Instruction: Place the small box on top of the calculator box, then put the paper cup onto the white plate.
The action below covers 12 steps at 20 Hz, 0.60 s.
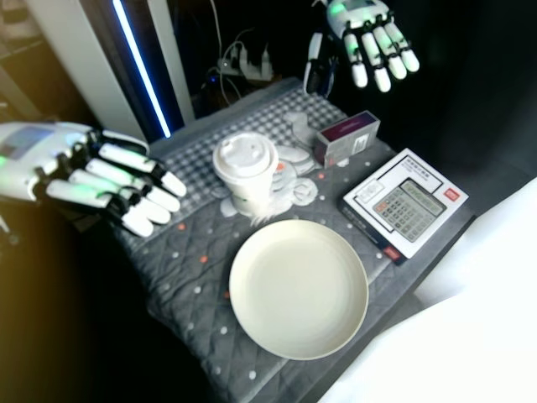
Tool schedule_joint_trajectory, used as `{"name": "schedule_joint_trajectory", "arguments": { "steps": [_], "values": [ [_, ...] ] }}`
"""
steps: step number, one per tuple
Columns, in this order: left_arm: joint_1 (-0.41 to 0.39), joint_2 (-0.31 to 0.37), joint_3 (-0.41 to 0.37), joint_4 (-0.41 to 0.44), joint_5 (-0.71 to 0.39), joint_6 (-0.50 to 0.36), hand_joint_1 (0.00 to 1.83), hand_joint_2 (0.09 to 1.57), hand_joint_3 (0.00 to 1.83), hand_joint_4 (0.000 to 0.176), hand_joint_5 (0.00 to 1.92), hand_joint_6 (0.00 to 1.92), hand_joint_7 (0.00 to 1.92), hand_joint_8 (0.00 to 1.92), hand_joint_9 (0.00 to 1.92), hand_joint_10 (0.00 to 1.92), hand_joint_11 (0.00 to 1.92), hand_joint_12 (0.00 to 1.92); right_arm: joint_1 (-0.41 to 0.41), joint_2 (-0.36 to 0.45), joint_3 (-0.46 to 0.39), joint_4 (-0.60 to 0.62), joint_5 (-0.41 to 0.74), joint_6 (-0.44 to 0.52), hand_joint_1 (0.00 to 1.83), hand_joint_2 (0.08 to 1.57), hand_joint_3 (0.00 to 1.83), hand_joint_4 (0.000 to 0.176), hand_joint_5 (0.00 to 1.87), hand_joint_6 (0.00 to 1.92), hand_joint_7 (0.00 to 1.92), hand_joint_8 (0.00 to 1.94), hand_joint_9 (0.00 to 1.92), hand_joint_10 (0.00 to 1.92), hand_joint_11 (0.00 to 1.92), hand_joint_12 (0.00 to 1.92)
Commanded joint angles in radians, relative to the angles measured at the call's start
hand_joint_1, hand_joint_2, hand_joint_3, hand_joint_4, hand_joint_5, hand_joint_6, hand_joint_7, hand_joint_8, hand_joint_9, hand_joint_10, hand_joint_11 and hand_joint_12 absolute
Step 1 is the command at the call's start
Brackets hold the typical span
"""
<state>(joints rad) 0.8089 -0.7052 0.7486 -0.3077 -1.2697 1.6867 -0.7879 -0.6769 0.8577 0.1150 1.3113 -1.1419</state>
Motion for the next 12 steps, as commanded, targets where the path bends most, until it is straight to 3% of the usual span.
{"name": "schedule_joint_trajectory", "arguments": {
  "steps": [1, 2, 3, 6, 7, 8, 9, 11, 12],
  "values": [
    [-0.003, 0.013, 0.002, 0.012, -0.149, 0.005, 0.56, 1.20, 0.00, 0.087, 0.00, 0.00, 0.00, 0.00, 0.00, 0.00, 0.00, 0.06, 0.010, 0.014, -0.003, 0.013, 0.132, 0.000, 0.73, 1.14, 0.11, 0.009, 0.00, 0.00, 0.00, 0.00, 0.00, 0.00, 0.00, 0.00],
    [-0.003, 0.014, 0.002, 0.011, -0.146, 0.005, 0.57, 1.20, 0.00, 0.081, 0.00, 0.00, 0.00, 0.00, 0.00, 0.00, 0.00, 0.01, 0.010, 0.016, -0.003, 0.012, 0.132, 0.000, 0.70, 1.13, 0.10, 0.000, 0.00, 0.00, 0.00, 0.00, 0.00, 0.00, 0.01, 0.00],
    [-0.011, 0.013, 0.006, 0.008, -0.134, 0.005, 0.59, 1.20, 0.00, 0.064, 0.00, 0.00, 0.00, 0.00, 0.00, 0.00, 0.00, 0.00, 0.010, 0.016, -0.003, 0.012, 0.132, 0.000, 0.67, 1.13, 0.09, 0.000, 0.00, 0.00, 0.00, 0.00, 0.00, 0.00, 0.00, 0.00],
    [-0.059, -0.009, 0.029, 0.001, -0.064, 0.005, 0.66, 1.17, 0.00, 0.076, 0.00, 0.00, 0.00, 0.00, 0.00, 0.00, 0.00, 0.00, 0.010, 0.016, -0.003, 0.010, 0.131, 0.000, 0.68, 1.13, 0.09, 0.009, 0.00, 0.00, 0.00, 0.00, 0.00, 0.00, 0.00, 0.00],
    [-0.079, -0.023, 0.043, -0.002, -0.028, 0.005, 0.60, 1.16, 0.00, 0.075, 0.00, 0.00, 0.02, 0.01, 0.01, 0.00, 0.02, 0.01, 0.010, 0.016, -0.004, 0.010, 0.131, 0.000, 0.69, 1.14, 0.09, 0.005, 0.00, 0.00, 0.00, 0.00, 0.00, 0.00, 0.00, 0.00],
    [-0.096, -0.036, 0.055, -0.011, 0.005, 0.005, 0.58, 1.16, 0.00, 0.086, 0.00, 0.00, 0.00, 0.00, 0.00, 0.00, 0.00, 0.00, 0.010, 0.016, -0.004, 0.009, 0.131, 0.000, 0.70, 1.15, 0.08, 0.008, 0.00, 0.00, 0.00, 0.00, 0.00, 0.00, 0.00, 0.00],
    [-0.110, -0.049, 0.068, -0.022, 0.037, 0.005, 0.63, 1.15, 0.00, 0.125, 0.00, 0.00, 0.00, 0.00, 0.00, 0.00, 0.00, 0.00, 0.010, 0.016, -0.005, 0.009, 0.131, 0.000, 0.69, 1.15, 0.08, 0.003, 0.00, 0.00, 0.00, 0.00, 0.00, 0.00, 0.00, 0.00],
    [-0.138, -0.079, 0.096, -0.042, 0.123, 0.005, 0.65, 1.12, 0.00, 0.123, 0.00, 0.00, 0.00, 0.00, 0.00, 0.00, 0.05, 0.02, 0.010, 0.016, -0.006, 0.007, 0.131, 0.000, 0.69, 1.16, 0.08, 0.018, 0.00, 0.00, 0.00, 0.00, 0.00, 0.00, 0.00, 0.00],
    [-0.149, -0.096, 0.112, -0.053, 0.165, 0.005, 0.63, 1.09, 0.00, 0.165, 0.00, 0.00, 0.00, 0.00, 0.00, 0.00, 0.07, 0.04, 0.010, 0.016, -0.007, 0.006, 0.131, 0.000, 0.69, 1.17, 0.07, 0.014, 0.00, 0.00, 0.00, 0.00, 0.00, 0.00, 0.01, 0.01]
  ]
}}
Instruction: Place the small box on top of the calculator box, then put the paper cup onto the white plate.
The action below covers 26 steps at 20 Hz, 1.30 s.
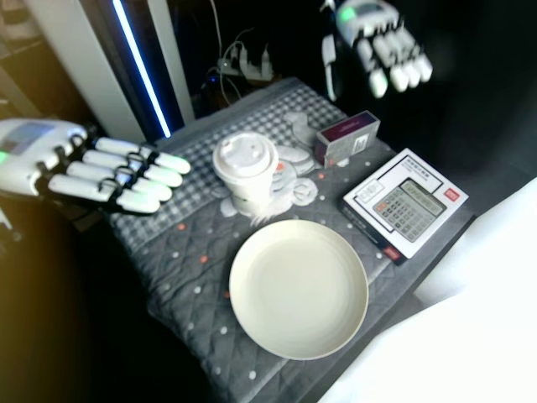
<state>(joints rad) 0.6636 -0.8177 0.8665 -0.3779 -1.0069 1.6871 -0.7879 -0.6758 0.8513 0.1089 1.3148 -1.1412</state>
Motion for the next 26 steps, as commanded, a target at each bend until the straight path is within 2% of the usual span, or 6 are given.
{"name": "schedule_joint_trajectory", "arguments": {
  "steps": [1, 4, 8, 11, 19, 26],
  "values": [
    [-0.014, -0.001, 0.010, 0.008, -0.058, 0.004, 0.69, 1.07, 0.00, 0.174, 0.00, 0.00, 0.00, 0.00, 0.00, 0.00, 0.02, 0.03, 0.010, 0.015, -0.001, 0.012, 0.127, -0.001, 0.69, 1.17, 0.07, 0.018, 0.00, 0.00, 0.00, 0.00, 0.00, 0.00, 0.02, 0.01],
    [-0.054, -0.057, 0.064, -0.011, 0.068, 0.009, 0.81, 1.08, 0.00, 0.093, 0.00, 0.00, 0.00, 0.00, 0.00, 0.00, 0.02, 0.02, 0.010, 0.015, -0.002, 0.012, 0.125, -0.001, 0.69, 1.17, 0.06, 0.018, 0.00, 0.00, 0.00, 0.00, 0.00, 0.00, 0.00, 0.00],
    [-0.084, -0.093, 0.090, -0.045, 0.133, 0.068, 0.99, 1.15, 0.00, 0.000, 0.55, 0.05, 0.69, 0.19, 0.62, 0.93, 0.44, 1.69, 0.010, 0.014, -0.002, 0.012, 0.119, -0.001, 0.72, 1.18, 0.05, 0.025, 0.00, 0.00, 0.00, 0.00, 0.00, 0.00, 0.00, 0.00],
    [-0.081, -0.086, 0.074, -0.042, 0.099, 0.079, 1.19, 1.26, 0.00, 0.000, 0.66, 1.17, 0.78, 1.59, 0.83, 1.67, 0.78, 1.92, 0.010, 0.014, -0.002, 0.013, 0.117, -0.001, 0.71, 1.20, 0.05, 0.018, 0.00, 0.00, 0.00, 0.00, 0.00, 0.00, 0.00, 0.00],
    [-0.142, 0.023, -0.024, 0.072, -0.183, 0.079, 1.21, 1.24, 0.00, 0.000, 0.73, 1.11, 0.80, 1.55, 0.85, 1.60, 0.81, 1.89, 0.010, 0.004, 0.002, 0.015, 0.105, -0.001, 0.66, 1.22, 0.04, 0.016, 0.00, 0.00, 0.00, 0.00, 0.00, 0.00, 0.00, 0.00],
    [-0.518, -0.175, 0.284, -0.081, 0.307, 0.084, 1.17, 1.24, 0.00, 0.000, 0.73, 1.25, 0.80, 1.42, 0.76, 1.23, 0.56, 1.73, 0.010, -0.017, 0.016, -0.003, 0.066, -0.001, 0.69, 1.22, 0.03, 0.000, 0.00, 0.00, 0.00, 0.00, 0.00, 0.00, 0.00, 0.00]
  ]
}}
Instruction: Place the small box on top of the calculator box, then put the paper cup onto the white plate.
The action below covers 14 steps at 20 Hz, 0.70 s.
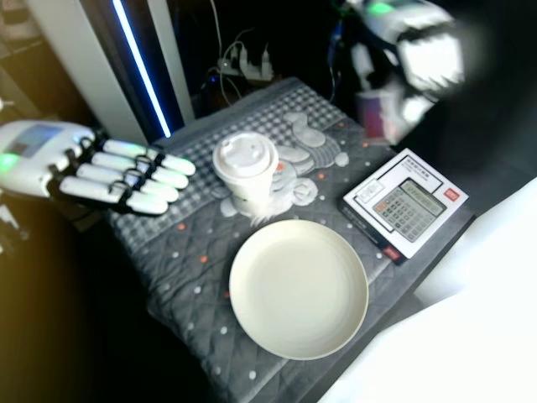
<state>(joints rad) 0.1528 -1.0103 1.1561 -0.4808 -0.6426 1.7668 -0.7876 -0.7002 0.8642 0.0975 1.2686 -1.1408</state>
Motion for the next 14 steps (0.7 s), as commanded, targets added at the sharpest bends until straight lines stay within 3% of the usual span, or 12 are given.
{"name": "schedule_joint_trajectory", "arguments": {
  "steps": [1, 2, 4, 6, 7, 8, 9, 10, 11, 12, 13, 14],
  "values": [
    [-0.015, 0.003, 0.019, -0.011, -0.033, 0.020, 1.20, 1.24, 0.00, 0.000, 0.69, 1.21, 0.84, 1.44, 0.90, 1.39, 0.76, 1.81, 0.010, 0.003, 0.005, 0.006, 0.108, -0.001, 0.66, 1.23, 0.03, 0.000, 0.00, 0.00, 0.00, 0.00, 0.00, 0.00, 0.00, 0.00],
    [-0.024, -0.016, 0.041, -0.062, -0.007, 0.076, 1.19, 1.24, 0.00, 0.000, 0.72, 1.19, 0.82, 1.47, 0.79, 1.42, 0.66, 1.86, 0.010, -0.001, 0.007, 0.006, 0.104, -0.001, 0.64, 1.22, 0.03, 0.000, 0.00, 0.00, 0.00, 0.00, 0.00, 0.00, 0.00, 0.00],
    [-0.025, -0.041, 0.062, -0.138, 0.020, 0.169, 1.21, 1.24, 0.00, 0.000, 0.70, 1.17, 0.84, 1.48, 0.94, 1.51, 0.89, 1.88, 0.010, -0.001, 0.007, 0.005, 0.097, 0.004, 0.65, 1.23, 0.03, 0.000, 0.00, 0.00, 0.00, 0.00, 0.00, 0.00, 0.00, 0.00],
    [-0.023, -0.066, 0.094, -0.187, 0.046, 0.196, 1.20, 1.23, 0.00, 0.000, 0.74, 1.15, 0.82, 1.48, 0.83, 1.46, 0.74, 1.88, 0.010, -0.004, 0.007, 0.005, 0.097, 0.006, 0.68, 1.23, 0.02, 0.000, 0.00, 0.00, 0.00, 0.00, 0.00, 0.00, 0.00, 0.00],
    [-0.021, -0.073, 0.106, -0.203, 0.055, 0.196, 1.21, 1.23, 0.00, 0.000, 0.72, 1.16, 0.83, 1.49, 0.85, 1.53, 0.78, 1.91, 0.010, -0.006, 0.008, 0.003, 0.097, 0.006, 0.66, 1.23, 0.02, 0.000, 0.00, 0.00, 0.00, 0.00, 0.02, 0.01, 0.01, 0.01],
    [-0.020, -0.087, 0.129, -0.255, 0.077, 0.233, 1.21, 1.22, 0.00, 0.000, 0.75, 1.13, 0.83, 1.48, 0.80, 1.59, 0.69, 1.92, 0.010, -0.008, 0.008, 0.000, 0.093, 0.008, 0.65, 1.23, 0.02, 0.000, 0.00, 0.00, 0.00, 0.00, 0.04, 0.02, 0.03, 0.02],
    [-0.020, -0.095, 0.141, -0.290, 0.086, 0.272, 1.16, 1.25, 0.01, 0.000, 0.77, 1.19, 0.69, 1.59, 0.50, 1.60, 0.41, 1.92, 0.010, -0.009, 0.009, -0.002, 0.090, 0.009, 0.64, 1.24, 0.02, 0.000, 0.00, 0.00, 0.00, 0.00, 0.01, 0.01, 0.01, 0.00],
    [-0.022, -0.109, 0.159, -0.335, 0.100, 0.326, 1.14, 1.28, 0.00, 0.000, 0.76, 1.26, 0.62, 1.62, 0.42, 1.57, 0.36, 1.92, 0.010, -0.010, 0.010, -0.004, 0.088, 0.009, 0.62, 1.24, 0.02, 0.000, 0.00, 0.00, 0.00, 0.00, 0.03, 0.01, 0.01, 0.00],
    [-0.023, -0.120, 0.170, -0.374, 0.106, 0.376, 1.12, 1.29, 0.00, 0.000, 0.71, 1.31, 0.62, 1.63, 0.47, 1.54, 0.43, 1.92, 0.010, -0.012, 0.011, -0.005, 0.087, 0.009, 0.62, 1.24, 0.02, 0.000, 0.00, 0.00, 0.00, 0.00, 0.01, 0.01, 0.00, 0.00],
    [-0.023, -0.127, 0.176, -0.390, 0.110, 0.392, 1.10, 1.32, 0.00, 0.000, 0.59, 1.46, 0.64, 1.63, 0.45, 1.41, 0.37, 1.90, 0.010, -0.012, 0.011, -0.005, 0.087, 0.009, 0.62, 1.24, 0.02, 0.000, 0.00, 0.00, 0.00, 0.00, 0.00, 0.00, 0.00, 0.00],
    [-0.023, -0.134, 0.183, -0.398, 0.118, 0.392, 0.98, 1.27, 0.00, 0.000, 0.31, 0.82, 0.50, 0.91, 0.49, 1.10, 0.38, 1.70, 0.010, -0.012, 0.011, -0.005, 0.087, 0.009, 0.61, 1.23, 0.01, 0.000, 0.00, 0.00, 0.00, 0.00, 0.01, 0.01, 0.00, 0.00],
    [-0.023, -0.137, 0.179, -0.385, 0.118, 0.389, 0.88, 1.25, 0.00, 0.021, 0.16, 0.39, 0.36, 0.45, 0.30, 0.82, 0.07, 1.60, 0.010, -0.012, 0.011, -0.005, 0.087, 0.011, 0.58, 1.22, 0.01, 0.000, 0.00, 0.00, 0.00, 0.00, 0.04, 0.02, 0.00, 0.00]
  ]
}}
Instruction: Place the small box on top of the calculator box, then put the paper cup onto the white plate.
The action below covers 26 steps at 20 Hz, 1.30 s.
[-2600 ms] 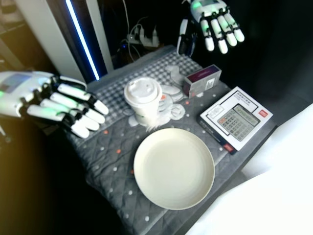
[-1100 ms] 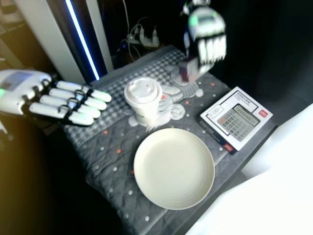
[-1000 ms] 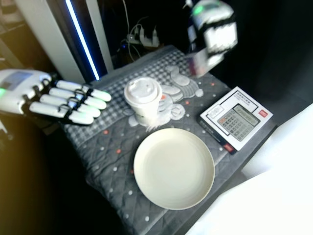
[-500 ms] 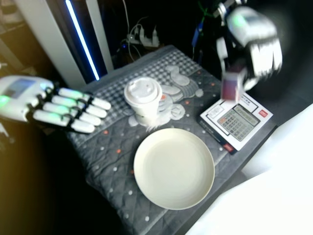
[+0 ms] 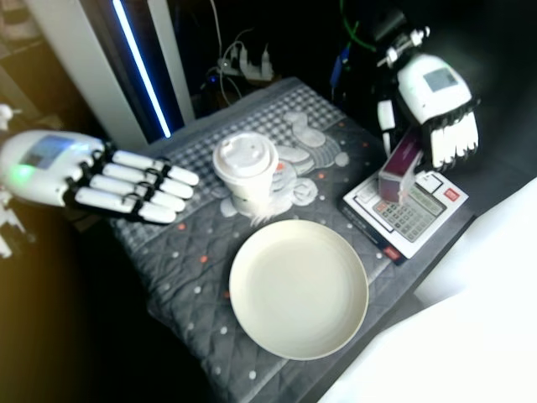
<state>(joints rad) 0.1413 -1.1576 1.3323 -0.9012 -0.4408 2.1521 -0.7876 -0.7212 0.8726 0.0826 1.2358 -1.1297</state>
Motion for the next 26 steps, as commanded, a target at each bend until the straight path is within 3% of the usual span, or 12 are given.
{"name": "schedule_joint_trajectory", "arguments": {
  "steps": [1, 2, 4, 10, 12, 13, 14, 15, 21, 23, 24, 26],
  "values": [
    [-0.011, 0.008, -0.001, 0.044, -0.086, 0.004, 0.81, 1.21, 0.00, 0.086, 0.06, 0.15, 0.22, 0.16, 0.11, 0.47, 0.01, 1.14, 0.010, 0.009, 0.003, 0.010, 0.120, 0.001, 0.56, 1.21, 0.01, 0.000, 0.00, 0.00, 0.00, 0.00, 0.07, 0.04, 0.03, 0.02],
    [-0.011, 0.008, -0.006, 0.054, -0.092, 0.004, 0.71, 1.11, 0.00, 0.158, 0.01, 0.03, 0.04, 0.03, 0.02, 0.09, 0.00, 0.42, 0.010, 0.009, 0.003, 0.010, 0.120, 0.001, 0.57, 1.22, 0.01, 0.000, 0.00, 0.00, 0.00, 0.00, 0.06, 0.04, 0.02, 0.02],
    [-0.010, 0.024, -0.035, 0.107, -0.117, -0.021, 0.65, 1.02, 0.00, 0.175, 0.00, 0.00, 0.00, 0.00, 0.00, 0.00, 0.00, 0.02, 0.010, 0.009, 0.003, 0.010, 0.120, 0.002, 0.65, 1.23, 0.01, 0.000, 0.00, 0.00, 0.00, 0.00, 0.01, 0.01, 0.00, 0.00],
    [0.024, 0.155, -0.159, 0.333, -0.236, -0.246, 0.69, 0.91, 0.00, 0.176, 0.00, 0.00, 0.00, 0.00, 0.00, 0.00, 0.00, 0.00, 0.010, 0.011, 0.002, 0.015, 0.121, 0.006, 0.67, 1.23, 0.01, 0.000, 0.00, 0.00, 0.00, 0.00, 0.01, 0.01, 0.00, 0.00],
    [0.067, 0.227, -0.237, 0.426, -0.322, -0.309, 0.70, 0.93, 0.00, 0.176, 0.00, 0.00, 0.00, 0.00, 0.16, 0.08, 0.00, 1.32, 0.010, 0.016, 0.000, 0.015, 0.121, 0.010, 0.69, 1.22, 0.01, 0.000, 0.00, 0.00, 0.00, 0.00, 0.00, 0.00, 0.00, 0.00],
    [0.110, 0.274, -0.288, 0.487, -0.386, -0.360, 0.67, 0.95, 0.00, 0.176, 0.00, 0.00, 0.00, 0.00, 0.03, 0.02, 0.00, 1.18, 0.010, 0.022, -0.004, 0.015, 0.123, 0.010, 0.69, 1.22, 0.00, 0.000, 0.00, 0.00, 0.00, 0.00, 0.00, 0.00, 0.00, 0.00],
    [0.152, 0.310, -0.329, 0.533, -0.443, -0.393, 0.60, 0.99, 0.00, 0.176, 0.00, 0.00, 0.00, 0.00, 0.01, 0.00, 0.00, 0.34, 0.010, 0.028, -0.008, 0.013, 0.127, 0.010, 0.70, 1.22, 0.00, 0.000, 0.00, 0.00, 0.00, 0.00, 0.00, 0.00, 0.00, 0.00],
    [0.198, 0.345, -0.371, 0.558, -0.501, -0.401, 0.58, 1.03, 0.00, 0.176, 0.00, 0.00, 0.00, 0.00, 0.00, 0.00, 0.00, 0.07, 0.010, 0.036, -0.012, 0.011, 0.132, 0.010, 0.70, 1.21, 0.00, 0.000, 0.00, 0.00, 0.00, 0.00, 0.00, 0.00, 0.00, 0.00],
    [0.487, 0.422, -0.468, 0.656, -0.773, -0.645, 0.74, 1.22, 0.02, 0.176, 0.00, 0.00, 0.00, 0.00, 0.00, 0.00, 0.00, 0.00, 0.010, 0.053, -0.019, -0.006, 0.173, 0.026, 0.76, 1.22, 0.00, 0.020, 0.00, 0.00, 0.00, 0.00, 0.00, 0.00, 0.01, 0.02],
    [0.555, 0.427, -0.490, 0.656, -0.833, -0.649, 0.75, 1.22, 0.02, 0.174, 0.00, 0.00, 0.00, 0.00, 0.00, 0.00, 0.00, 0.00, 0.010, 0.053, -0.019, -0.022, 0.195, 0.039, 0.68, 1.18, 0.00, 0.058, 0.00, 0.00, 0.00, 0.00, 0.00, 0.00, 0.00, 0.42],
    [0.571, 0.426, -0.494, 0.653, -0.841, -0.649, 0.75, 1.18, 0.00, 0.176, 0.00, 0.00, 0.00, 0.00, 0.00, 0.00, 0.00, 0.00, 0.010, 0.053, -0.018, -0.027, 0.200, 0.039, 0.71, 1.15, 0.00, 0.043, 0.00, 0.00, 0.00, 0.00, 0.00, 0.00, 0.00, 0.93],
    [0.579, 0.421, -0.493, 0.647, -0.831, -0.649, 0.74, 1.17, 0.00, 0.176, 0.00, 0.00, 0.00, 0.00, 0.00, 0.00, 0.00, 0.00, 0.010, 0.050, -0.015, -0.031, 0.200, 0.041, 0.70, 1.15, 0.00, 0.036, 0.00, 0.00, 0.00, 0.00, 0.00, 0.00, 0.00, 1.13]
  ]
}}
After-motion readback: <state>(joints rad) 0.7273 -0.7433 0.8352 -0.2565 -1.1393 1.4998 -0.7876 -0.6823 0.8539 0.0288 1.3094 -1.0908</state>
